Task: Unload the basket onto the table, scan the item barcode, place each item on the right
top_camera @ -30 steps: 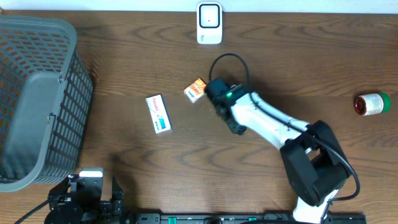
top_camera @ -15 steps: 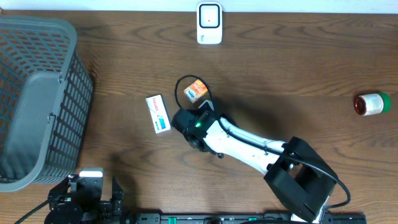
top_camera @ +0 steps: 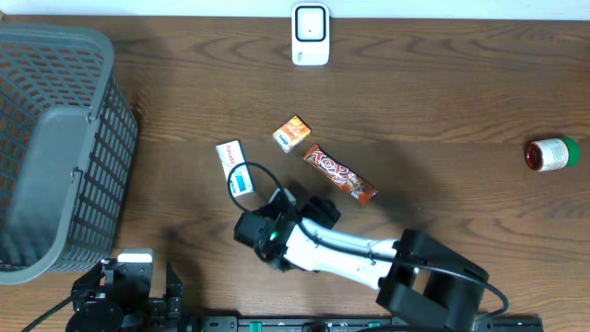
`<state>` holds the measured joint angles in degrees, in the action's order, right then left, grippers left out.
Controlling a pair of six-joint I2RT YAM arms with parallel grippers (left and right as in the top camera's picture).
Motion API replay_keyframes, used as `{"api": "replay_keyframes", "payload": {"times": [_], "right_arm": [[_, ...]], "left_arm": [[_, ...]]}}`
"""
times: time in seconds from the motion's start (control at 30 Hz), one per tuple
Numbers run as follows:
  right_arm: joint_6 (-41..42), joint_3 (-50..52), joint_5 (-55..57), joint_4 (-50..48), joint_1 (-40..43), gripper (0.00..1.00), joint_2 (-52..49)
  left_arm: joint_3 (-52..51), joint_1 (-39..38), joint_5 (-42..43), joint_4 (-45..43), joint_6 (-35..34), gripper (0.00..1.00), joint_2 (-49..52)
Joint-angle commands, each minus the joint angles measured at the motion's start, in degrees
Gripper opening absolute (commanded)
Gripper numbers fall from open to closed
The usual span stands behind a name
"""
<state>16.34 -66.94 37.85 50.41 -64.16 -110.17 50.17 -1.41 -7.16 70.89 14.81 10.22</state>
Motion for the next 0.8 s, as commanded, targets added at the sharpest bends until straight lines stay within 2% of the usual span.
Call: {"api": "replay_keyframes", "payload": {"times": [0.0, 0.07, 0.13, 0.2, 0.43, 0.63, 0.77], "right_arm": [[-2.69, 0.24, 1.07, -2.67, 4.11, 0.81, 1.42], [-6.99, 0.24, 1.05, -6.80, 6.51, 0.87, 1.42], [-13.22, 0.24, -2.47, -13.16, 10.32, 0.97, 1.42], [-15.96, 0.20, -5.73, -17.55, 13.68, 0.99, 1.42], [-19.89, 0.20, -9.79, -25.59, 19.58, 0.98, 1.16], [-20.55, 0.17, -12.61, -32.48, 19.50, 0.96, -3.08], [-20.02, -0.26, -7.56, -33.57, 19.43, 0.83, -8.94]], "left_arm": [[0.28, -0.28, 0.31, 0.04, -0.11, 0.99, -0.33], [0.28, -0.28, 0.31, 0.04, -0.11, 0.99, -0.33], [0.28, -0.28, 0.33, 0.04, -0.11, 0.99, -0.33], [0.28, -0.28, 0.31, 0.04, -0.11, 0.99, -0.33], [0.28, -0.28, 0.31, 0.04, -0.11, 0.99, -0.33], [0.28, -0.28, 0.31, 0.04, -0.11, 0.99, -0.33], [0.28, -0.28, 0.31, 0.04, -0.11, 0.99, -0.33]]}}
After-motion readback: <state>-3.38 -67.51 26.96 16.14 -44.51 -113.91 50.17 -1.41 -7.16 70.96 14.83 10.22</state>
